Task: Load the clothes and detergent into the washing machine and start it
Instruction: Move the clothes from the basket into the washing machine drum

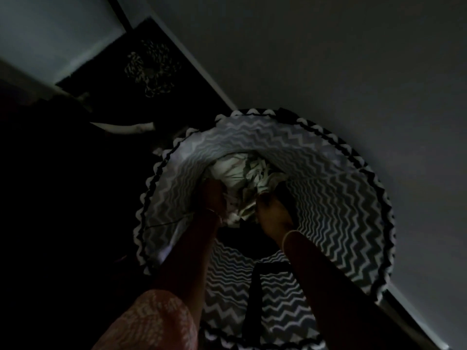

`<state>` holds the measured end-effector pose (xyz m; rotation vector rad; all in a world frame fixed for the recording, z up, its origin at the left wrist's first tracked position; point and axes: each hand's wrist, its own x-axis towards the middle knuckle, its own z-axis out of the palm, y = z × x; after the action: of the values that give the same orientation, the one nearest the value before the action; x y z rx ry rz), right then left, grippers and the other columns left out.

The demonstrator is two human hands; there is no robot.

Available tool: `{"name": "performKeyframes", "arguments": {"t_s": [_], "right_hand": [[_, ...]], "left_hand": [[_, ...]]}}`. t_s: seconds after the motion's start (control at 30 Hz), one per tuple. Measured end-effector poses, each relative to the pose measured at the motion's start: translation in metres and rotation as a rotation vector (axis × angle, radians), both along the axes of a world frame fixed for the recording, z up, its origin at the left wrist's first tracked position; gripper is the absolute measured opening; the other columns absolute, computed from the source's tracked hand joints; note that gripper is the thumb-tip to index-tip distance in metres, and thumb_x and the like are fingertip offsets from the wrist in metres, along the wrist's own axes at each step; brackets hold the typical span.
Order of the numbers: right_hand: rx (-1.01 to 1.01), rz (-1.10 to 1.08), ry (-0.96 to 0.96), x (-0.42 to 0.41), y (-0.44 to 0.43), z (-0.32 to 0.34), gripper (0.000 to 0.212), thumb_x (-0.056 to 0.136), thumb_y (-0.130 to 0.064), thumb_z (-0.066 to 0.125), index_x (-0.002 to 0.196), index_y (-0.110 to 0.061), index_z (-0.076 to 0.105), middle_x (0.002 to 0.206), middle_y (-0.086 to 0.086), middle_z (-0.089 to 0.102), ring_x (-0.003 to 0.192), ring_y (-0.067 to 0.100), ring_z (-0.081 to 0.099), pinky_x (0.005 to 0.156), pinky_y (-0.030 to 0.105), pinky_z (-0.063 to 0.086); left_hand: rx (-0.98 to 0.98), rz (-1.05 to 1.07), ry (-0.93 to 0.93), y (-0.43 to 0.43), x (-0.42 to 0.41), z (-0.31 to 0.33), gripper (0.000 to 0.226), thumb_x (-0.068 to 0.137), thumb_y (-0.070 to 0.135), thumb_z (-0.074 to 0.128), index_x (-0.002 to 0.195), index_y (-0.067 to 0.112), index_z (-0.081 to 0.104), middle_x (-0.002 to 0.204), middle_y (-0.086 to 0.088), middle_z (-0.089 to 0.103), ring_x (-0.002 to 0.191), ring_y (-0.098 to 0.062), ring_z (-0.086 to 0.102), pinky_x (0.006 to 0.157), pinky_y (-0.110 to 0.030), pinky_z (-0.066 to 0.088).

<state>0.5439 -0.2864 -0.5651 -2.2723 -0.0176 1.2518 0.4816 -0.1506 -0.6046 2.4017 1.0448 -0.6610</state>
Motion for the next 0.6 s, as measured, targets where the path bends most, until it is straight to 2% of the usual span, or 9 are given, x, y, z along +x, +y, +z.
{"name": "performKeyframes", "arguments": {"t_s": [0.13,0.23,0.3,0.37,0.4,0.47,0.53,0.6], "right_hand": [[0.043,-0.134,0.014,-0.006,-0.002,0.026,0.035,0.098,-0.023,0.046,0.128,-0.005,0.05,0.13,0.018,0.056,0.121,0.035,0.052,0.098,0.035,0.04],[0.091,-0.157,-0.031,-0.014,-0.007,0.046,0.046,0.091,-0.018,0.054,0.134,-0.008,0.044,0.137,0.017,0.05,0.126,0.037,0.048,0.105,0.041,0.041],[0.124,-0.15,-0.134,-0.018,-0.011,0.059,0.058,0.088,-0.017,0.058,0.141,-0.01,0.037,0.144,0.014,0.043,0.133,0.036,0.04,0.11,0.043,0.035],[0.14,-0.16,-0.26,-0.021,-0.015,0.072,0.064,0.087,-0.019,0.06,0.144,-0.011,0.034,0.148,0.014,0.039,0.135,0.035,0.037,0.112,0.044,0.033],[0.155,-0.164,-0.327,-0.021,-0.017,0.078,0.065,0.087,-0.018,0.06,0.145,-0.012,0.032,0.148,0.013,0.037,0.135,0.034,0.038,0.111,0.044,0.034],[0.211,-0.132,-0.433,-0.021,-0.02,0.095,0.067,0.088,-0.012,0.057,0.148,-0.015,0.028,0.152,0.011,0.032,0.136,0.032,0.037,0.111,0.041,0.034],[0.272,-0.063,-0.494,-0.02,-0.02,0.112,0.072,0.088,-0.007,0.054,0.151,-0.02,0.022,0.157,0.006,0.025,0.141,0.027,0.031,0.112,0.036,0.031],[0.32,-0.027,-0.513,-0.019,-0.022,0.126,0.075,0.088,-0.005,0.052,0.152,-0.023,0.017,0.159,0.003,0.02,0.143,0.024,0.028,0.113,0.036,0.032]], "left_hand": [[0.006,0.114,-0.234,-0.001,-0.009,0.027,0.021,0.077,0.007,0.066,0.097,0.011,0.074,0.109,-0.013,0.069,0.109,-0.032,0.061,0.094,-0.034,0.045],[-0.054,0.261,-0.425,-0.009,-0.009,0.052,0.016,0.071,-0.004,0.068,0.082,0.006,0.073,0.094,-0.015,0.071,0.096,-0.03,0.065,0.086,-0.019,0.04],[-0.01,0.225,-0.589,-0.017,-0.01,0.075,0.01,0.073,0.001,0.061,0.073,0.004,0.071,0.082,-0.015,0.071,0.081,-0.032,0.068,0.078,-0.02,0.038],[0.036,0.187,-0.72,-0.024,-0.014,0.097,0.035,0.082,0.018,0.04,0.071,0.005,0.071,0.077,-0.014,0.071,0.073,-0.031,0.066,0.077,-0.027,0.038],[0.048,0.196,-0.754,-0.028,-0.016,0.106,0.041,0.082,0.021,0.034,0.072,0.004,0.07,0.077,-0.014,0.071,0.073,-0.031,0.065,0.076,-0.028,0.038],[0.056,0.242,-0.787,-0.036,-0.02,0.123,0.038,0.082,0.017,0.035,0.075,0.003,0.07,0.078,-0.015,0.07,0.075,-0.032,0.065,0.071,-0.028,0.037],[0.036,0.311,-0.791,-0.043,-0.027,0.14,0.026,0.081,0.003,0.044,0.079,0.003,0.07,0.081,-0.013,0.071,0.08,-0.032,0.065,0.071,-0.023,0.037],[-0.006,0.348,-0.811,-0.052,-0.033,0.159,0.025,0.079,-0.008,0.048,0.081,0.005,0.069,0.086,-0.009,0.07,0.087,-0.029,0.064,0.076,-0.017,0.039]]}}
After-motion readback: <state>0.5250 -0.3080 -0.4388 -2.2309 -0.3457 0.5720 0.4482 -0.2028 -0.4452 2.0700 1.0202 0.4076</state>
